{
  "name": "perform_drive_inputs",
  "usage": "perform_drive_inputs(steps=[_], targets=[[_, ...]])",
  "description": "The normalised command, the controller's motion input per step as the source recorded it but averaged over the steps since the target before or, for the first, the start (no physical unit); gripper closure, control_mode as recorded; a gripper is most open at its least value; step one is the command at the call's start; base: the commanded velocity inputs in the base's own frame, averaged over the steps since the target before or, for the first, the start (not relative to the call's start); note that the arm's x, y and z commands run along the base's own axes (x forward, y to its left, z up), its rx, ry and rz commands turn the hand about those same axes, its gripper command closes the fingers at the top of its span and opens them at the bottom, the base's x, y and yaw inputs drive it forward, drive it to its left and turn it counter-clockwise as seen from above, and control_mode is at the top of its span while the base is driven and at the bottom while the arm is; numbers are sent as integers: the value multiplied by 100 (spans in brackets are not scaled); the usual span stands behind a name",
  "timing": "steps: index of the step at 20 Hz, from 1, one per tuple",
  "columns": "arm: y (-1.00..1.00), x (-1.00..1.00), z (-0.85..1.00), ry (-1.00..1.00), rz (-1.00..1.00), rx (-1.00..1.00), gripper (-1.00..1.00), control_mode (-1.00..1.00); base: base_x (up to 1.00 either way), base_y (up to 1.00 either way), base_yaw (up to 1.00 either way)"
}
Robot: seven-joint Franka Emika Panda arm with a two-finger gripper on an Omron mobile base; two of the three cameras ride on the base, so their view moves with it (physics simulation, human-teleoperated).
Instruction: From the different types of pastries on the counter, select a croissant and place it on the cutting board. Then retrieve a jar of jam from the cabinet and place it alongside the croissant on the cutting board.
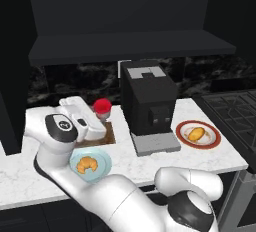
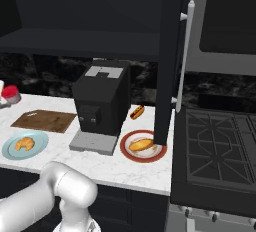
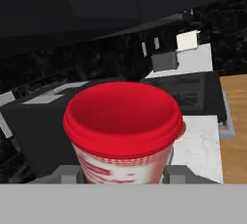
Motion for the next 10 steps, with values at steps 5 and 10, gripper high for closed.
perform_drive_inputs(steps=[5,10], targets=[[15,40,-27,9,0,16,100,-100,0,0,0],[6,58,-34,23,0,10,100,-100,0,0,0]])
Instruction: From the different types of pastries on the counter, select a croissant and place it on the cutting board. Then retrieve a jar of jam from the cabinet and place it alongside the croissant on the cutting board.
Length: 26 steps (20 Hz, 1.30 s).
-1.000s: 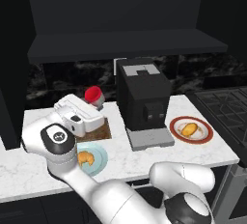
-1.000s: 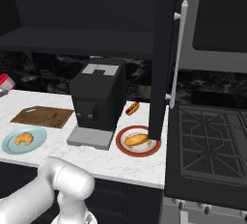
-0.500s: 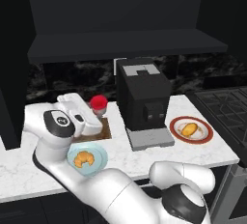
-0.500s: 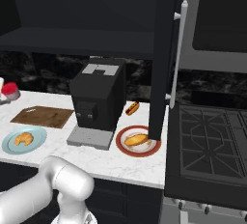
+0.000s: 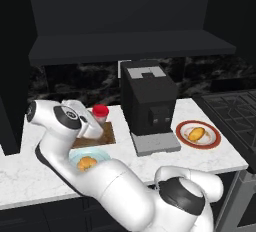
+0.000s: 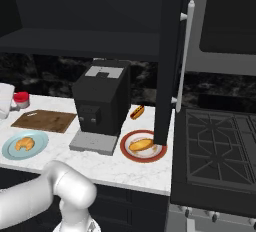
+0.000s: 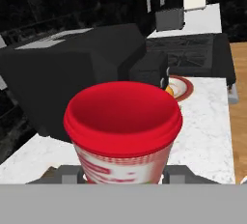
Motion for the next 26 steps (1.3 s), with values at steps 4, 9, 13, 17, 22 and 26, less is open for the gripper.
perform_drive_inputs(steps=[4,9,13,17,22,26], targets=[[3,43,-20,15,0,11,100,-100,0,0,0],[16,14,-20,1,-2,2,100,-100,0,0,0],[14,9,-34,0,-9,3,100,-100,0,0,0],[0,0,-19,0,-10,8,100,-100,0,0,0],[18,9,-3,0,-2,3,100,-100,0,0,0],[22,27,-4,1,0,0,100,-100,0,0,0]])
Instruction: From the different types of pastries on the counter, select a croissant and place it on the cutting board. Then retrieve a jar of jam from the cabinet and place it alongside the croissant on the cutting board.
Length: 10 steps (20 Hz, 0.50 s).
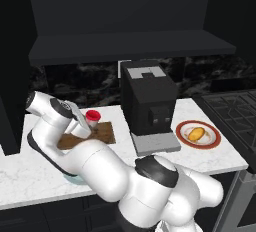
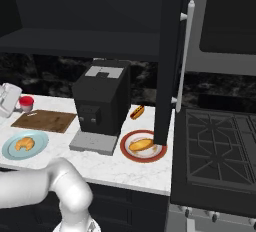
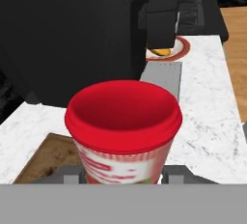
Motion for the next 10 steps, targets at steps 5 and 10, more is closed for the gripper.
perform_drive_inputs(steps=[5,10], targets=[[7,44,-8,5,0,3,100,-100,0,0,0],[10,42,-29,3,0,3,100,-100,0,0,0]])
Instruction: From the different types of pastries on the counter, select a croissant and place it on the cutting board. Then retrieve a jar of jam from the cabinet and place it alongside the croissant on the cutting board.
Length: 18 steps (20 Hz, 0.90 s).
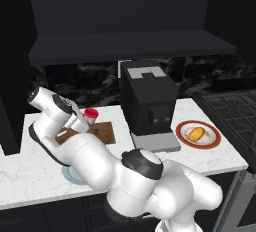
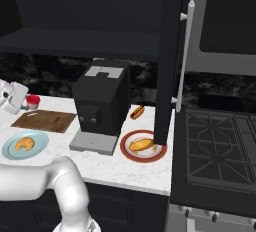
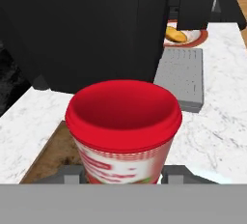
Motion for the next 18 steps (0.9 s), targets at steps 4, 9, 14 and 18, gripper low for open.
perform_drive_inputs(steps=[4,9,14,18], targets=[[6,24,-43,1,0,4,100,-100,0,0,0],[22,18,-38,0,0,2,100,-100,0,0,0],[43,22,-26,0,0,0,100,-100,0,0,0],[47,42,-12,0,0,0,100,-100,0,0,0]])
